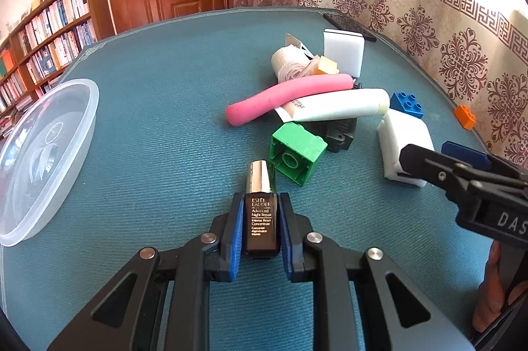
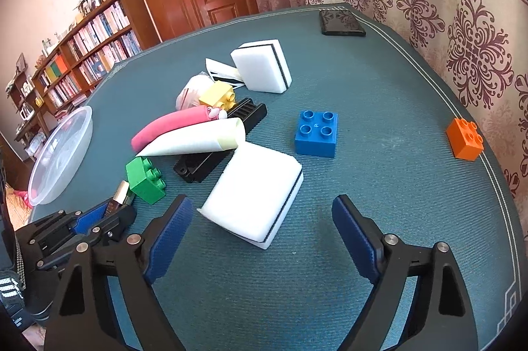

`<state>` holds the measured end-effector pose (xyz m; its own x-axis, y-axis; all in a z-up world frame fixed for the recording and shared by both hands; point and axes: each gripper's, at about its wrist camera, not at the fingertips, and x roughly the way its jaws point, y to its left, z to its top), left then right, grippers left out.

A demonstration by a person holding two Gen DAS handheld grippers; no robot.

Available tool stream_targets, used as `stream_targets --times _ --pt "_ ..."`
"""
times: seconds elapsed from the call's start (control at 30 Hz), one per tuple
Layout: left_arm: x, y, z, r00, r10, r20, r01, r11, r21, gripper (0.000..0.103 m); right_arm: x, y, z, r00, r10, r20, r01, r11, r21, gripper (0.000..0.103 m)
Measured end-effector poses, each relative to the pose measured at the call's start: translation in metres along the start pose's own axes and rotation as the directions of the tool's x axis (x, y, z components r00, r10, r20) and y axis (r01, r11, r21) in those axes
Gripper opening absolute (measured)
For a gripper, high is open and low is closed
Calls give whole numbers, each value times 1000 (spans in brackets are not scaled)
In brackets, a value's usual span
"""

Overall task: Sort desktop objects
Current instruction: 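Grasp the brown serum bottle with the left tool while the right grasps the white sponge, then carry both items over the clear bowl and open the left tool to drop the bottle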

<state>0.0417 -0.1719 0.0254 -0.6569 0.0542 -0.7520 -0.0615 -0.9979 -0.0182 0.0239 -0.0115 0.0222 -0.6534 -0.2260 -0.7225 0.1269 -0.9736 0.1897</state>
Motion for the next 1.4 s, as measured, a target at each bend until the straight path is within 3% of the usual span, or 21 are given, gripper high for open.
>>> stream_targets --times 0.23,0.37,1.0,1.4 --pt "-6 8 -1 1000 1 25 0 1000 -30 22 10 4 -4 999 -31 -30 30 999 -23 74" --pt "-11 10 -3 999 2 44 0 999 -35 22 9 10 -6 999 -19 -27 18 999 -46 57" --pt "-40 69 -9 992 42 120 -23 987 -159 22 -16 49 -1 999 28 35 -26 998 -63 56" --pt "-60 141 -3 971 159 178 -101 950 -295 22 -15 95 11 996 83 38 -79 990 -114 56"
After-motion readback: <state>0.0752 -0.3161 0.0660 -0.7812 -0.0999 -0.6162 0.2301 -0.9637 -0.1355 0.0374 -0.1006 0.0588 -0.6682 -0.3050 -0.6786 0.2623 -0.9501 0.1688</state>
